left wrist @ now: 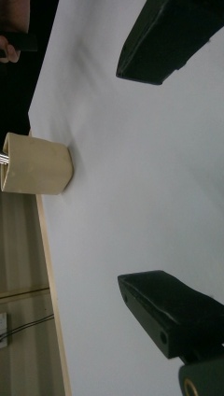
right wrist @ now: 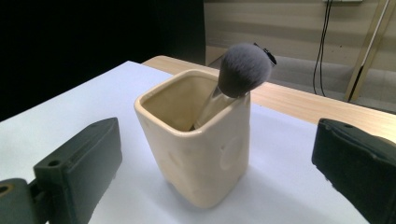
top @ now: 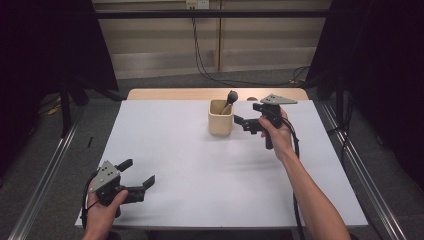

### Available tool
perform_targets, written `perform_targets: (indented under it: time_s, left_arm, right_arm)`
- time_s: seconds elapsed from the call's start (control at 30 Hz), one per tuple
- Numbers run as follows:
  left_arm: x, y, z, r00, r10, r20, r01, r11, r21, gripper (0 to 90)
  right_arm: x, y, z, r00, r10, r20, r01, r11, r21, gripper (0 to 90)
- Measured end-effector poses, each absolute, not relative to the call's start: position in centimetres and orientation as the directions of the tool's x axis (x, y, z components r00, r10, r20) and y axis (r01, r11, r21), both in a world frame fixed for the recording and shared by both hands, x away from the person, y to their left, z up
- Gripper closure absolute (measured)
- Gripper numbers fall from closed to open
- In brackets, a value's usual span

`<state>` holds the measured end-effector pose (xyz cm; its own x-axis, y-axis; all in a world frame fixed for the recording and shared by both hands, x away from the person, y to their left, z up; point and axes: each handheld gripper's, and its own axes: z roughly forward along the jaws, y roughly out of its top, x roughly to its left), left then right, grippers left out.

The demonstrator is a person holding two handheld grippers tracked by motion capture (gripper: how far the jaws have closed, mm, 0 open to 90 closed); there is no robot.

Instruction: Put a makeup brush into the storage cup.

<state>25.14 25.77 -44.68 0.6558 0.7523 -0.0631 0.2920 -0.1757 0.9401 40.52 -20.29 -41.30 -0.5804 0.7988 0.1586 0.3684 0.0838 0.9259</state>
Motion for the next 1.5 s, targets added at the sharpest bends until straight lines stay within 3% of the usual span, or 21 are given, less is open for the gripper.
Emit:
perform_targets:
  time_s: [1.5]
  left_arm:
    - [25.1,25.9,-44.6,0.644,0.762,-0.059,0.285,-0.167,0.944,3.0]
  right_arm:
    - [32.0,-25.0,-42.3,-0.503,0.855,0.125,0.331,0.057,0.942,1.0]
